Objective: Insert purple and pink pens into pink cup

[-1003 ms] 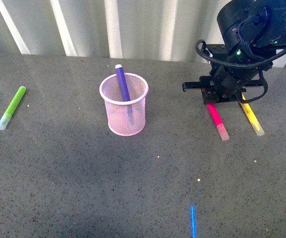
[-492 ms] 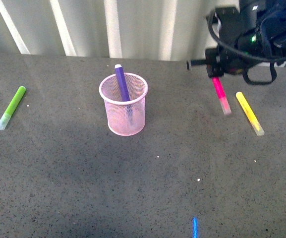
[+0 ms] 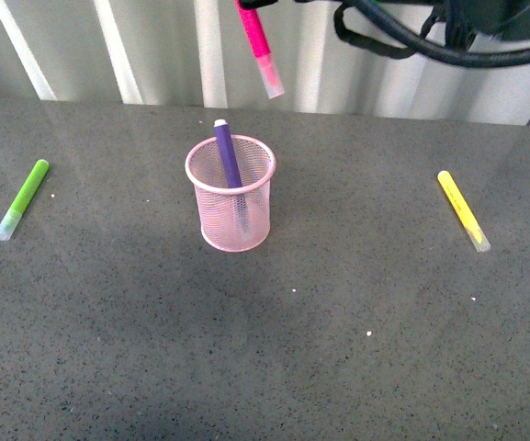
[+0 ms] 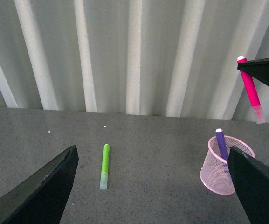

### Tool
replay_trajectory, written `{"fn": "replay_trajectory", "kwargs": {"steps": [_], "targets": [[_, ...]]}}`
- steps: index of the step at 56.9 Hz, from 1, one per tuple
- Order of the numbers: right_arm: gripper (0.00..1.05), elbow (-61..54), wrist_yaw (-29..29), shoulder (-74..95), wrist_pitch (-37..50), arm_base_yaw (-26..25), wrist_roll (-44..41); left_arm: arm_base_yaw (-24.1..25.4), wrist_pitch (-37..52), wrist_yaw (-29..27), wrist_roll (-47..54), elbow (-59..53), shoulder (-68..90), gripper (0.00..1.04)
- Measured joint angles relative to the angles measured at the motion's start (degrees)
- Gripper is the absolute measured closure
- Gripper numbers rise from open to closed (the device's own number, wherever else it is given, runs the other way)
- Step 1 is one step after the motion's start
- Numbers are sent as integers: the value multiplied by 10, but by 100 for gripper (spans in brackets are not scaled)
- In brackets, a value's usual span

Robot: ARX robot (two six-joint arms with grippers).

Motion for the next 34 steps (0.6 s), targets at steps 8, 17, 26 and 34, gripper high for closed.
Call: {"fn": "replay_trajectory", "kwargs": {"steps": [8, 17, 26, 34], "targets": [[93, -4, 3, 10, 34, 20, 9, 0, 0, 0, 0, 0, 0, 7], [93, 7, 4, 40, 36, 28, 19, 0, 0, 0, 0, 0, 0, 7], [93, 31, 10, 69, 31, 31, 31, 0, 0, 0, 0, 0, 0, 7], [93, 41, 12, 84, 34, 31, 35, 0, 0, 0, 0, 0, 0, 7]]}}
